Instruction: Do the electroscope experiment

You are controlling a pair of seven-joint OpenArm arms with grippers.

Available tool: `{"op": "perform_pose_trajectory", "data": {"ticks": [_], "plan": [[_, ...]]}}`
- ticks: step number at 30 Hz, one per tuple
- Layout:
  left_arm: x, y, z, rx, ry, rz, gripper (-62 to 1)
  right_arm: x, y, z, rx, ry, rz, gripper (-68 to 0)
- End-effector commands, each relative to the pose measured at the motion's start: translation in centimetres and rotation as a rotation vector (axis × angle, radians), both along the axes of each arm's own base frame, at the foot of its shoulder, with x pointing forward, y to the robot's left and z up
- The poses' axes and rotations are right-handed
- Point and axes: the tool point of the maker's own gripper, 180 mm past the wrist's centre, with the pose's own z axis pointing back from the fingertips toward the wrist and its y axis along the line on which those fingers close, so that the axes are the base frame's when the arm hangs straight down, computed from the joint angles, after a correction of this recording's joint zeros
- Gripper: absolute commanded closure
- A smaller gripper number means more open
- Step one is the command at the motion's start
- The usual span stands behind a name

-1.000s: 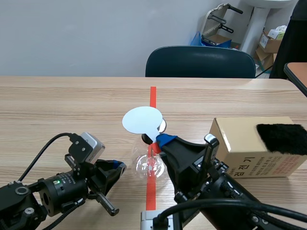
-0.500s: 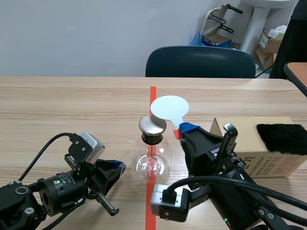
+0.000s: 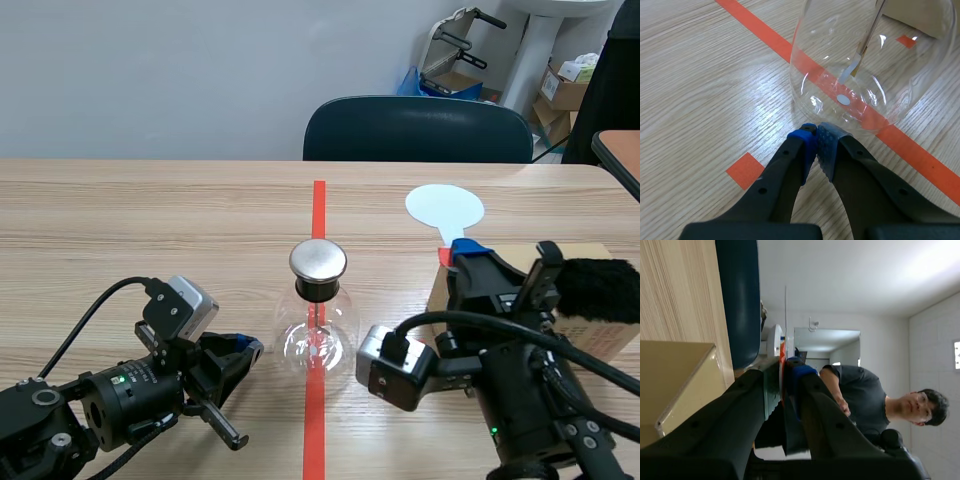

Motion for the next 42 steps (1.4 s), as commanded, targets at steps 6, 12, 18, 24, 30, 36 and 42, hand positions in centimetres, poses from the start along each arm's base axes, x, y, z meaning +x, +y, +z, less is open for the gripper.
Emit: {"op": "perform_pose_trajectory", "data": {"ticks": [6,12,18,24,30,36,42], "plan": [[0.3,-0.5,0.9,-0.030,-0.021,-0.003,-3.1,0.5,-1.3,0.9,0.005,-0.034,-0.060,-1.5],[0.3,-0.5,0.9,-0.030,-0.021,-0.003,-3.1,0.5,-1.3,0.9,0.005,-0.034,-0.062,-1.5],[0.3,-0.5,0.9,-0.030,-0.021,-0.003,-3.1,0.4,-0.4,0.8,0.001,-0.032,-0.006,-1.5],[0.3,-0.5,0.9,-0.030,-0.021,-0.003,-3.1,-0.1,1.8,0.7,-0.008,-0.027,0.118,-1.5],[0.3,-0.5,0.9,-0.030,-0.021,-0.003,-3.1,-1.1,4.3,0.5,-0.019,-0.021,0.263,-1.5],[0.3,-0.5,0.9,-0.030,-0.021,-0.003,-3.1,-2.2,6.3,0.3,-0.029,-0.016,0.392,-1.5],[0.3,-0.5,0.9,-0.030,-0.021,-0.003,-3.1,-3.0,7.4,0.2,-0.035,-0.013,0.469,-1.5]]}}
